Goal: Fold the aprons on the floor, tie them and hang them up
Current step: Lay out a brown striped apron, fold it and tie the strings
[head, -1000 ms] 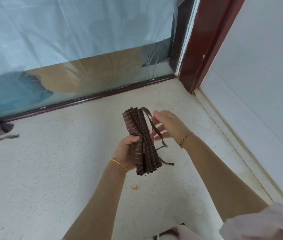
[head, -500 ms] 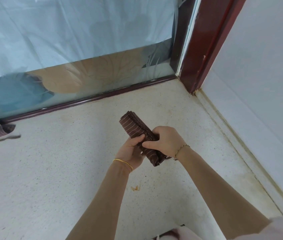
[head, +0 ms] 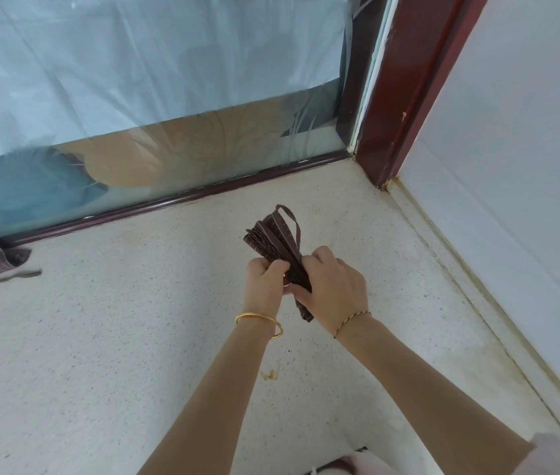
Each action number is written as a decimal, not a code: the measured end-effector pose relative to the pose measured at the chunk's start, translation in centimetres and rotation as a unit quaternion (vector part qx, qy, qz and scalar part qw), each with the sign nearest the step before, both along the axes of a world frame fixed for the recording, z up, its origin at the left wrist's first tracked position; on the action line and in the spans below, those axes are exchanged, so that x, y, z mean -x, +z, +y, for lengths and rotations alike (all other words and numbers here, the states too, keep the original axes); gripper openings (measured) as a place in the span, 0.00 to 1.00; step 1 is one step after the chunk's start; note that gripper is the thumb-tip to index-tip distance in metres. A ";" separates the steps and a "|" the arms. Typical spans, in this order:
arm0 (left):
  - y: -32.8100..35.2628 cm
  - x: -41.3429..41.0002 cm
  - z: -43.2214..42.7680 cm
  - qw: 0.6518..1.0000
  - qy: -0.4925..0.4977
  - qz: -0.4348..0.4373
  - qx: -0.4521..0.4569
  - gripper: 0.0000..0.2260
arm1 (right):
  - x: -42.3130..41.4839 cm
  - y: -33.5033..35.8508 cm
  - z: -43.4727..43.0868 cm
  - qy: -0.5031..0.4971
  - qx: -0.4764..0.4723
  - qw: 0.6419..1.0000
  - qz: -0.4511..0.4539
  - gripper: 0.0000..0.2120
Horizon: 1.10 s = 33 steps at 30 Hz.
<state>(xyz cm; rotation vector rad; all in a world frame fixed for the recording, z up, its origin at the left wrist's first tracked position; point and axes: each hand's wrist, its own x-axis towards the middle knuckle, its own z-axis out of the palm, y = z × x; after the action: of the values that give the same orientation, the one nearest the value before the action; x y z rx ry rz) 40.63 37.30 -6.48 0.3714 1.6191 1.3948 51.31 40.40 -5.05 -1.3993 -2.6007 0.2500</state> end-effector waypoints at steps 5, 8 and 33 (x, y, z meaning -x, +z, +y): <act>0.4 0.4 0.8 0.991 -0.023 0.124 0.038 0.22 | 0.3 -0.4 -1.3 0.031 0.015 0.999 0.036 0.19; 0.2 0.6 1.0 0.982 -0.017 0.170 0.083 0.21 | 0.4 -1.1 -1.4 0.044 0.014 0.997 0.055 0.17; 2.4 1.9 0.2 0.954 -0.118 0.265 0.074 0.09 | 0.3 0.3 4.3 -0.064 0.190 0.955 0.220 0.09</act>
<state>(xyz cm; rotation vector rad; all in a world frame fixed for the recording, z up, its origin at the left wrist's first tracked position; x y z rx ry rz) 38.69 37.51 -4.04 0.8768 2.0149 1.0320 51.05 44.67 -4.78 -1.4136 -2.1572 0.9640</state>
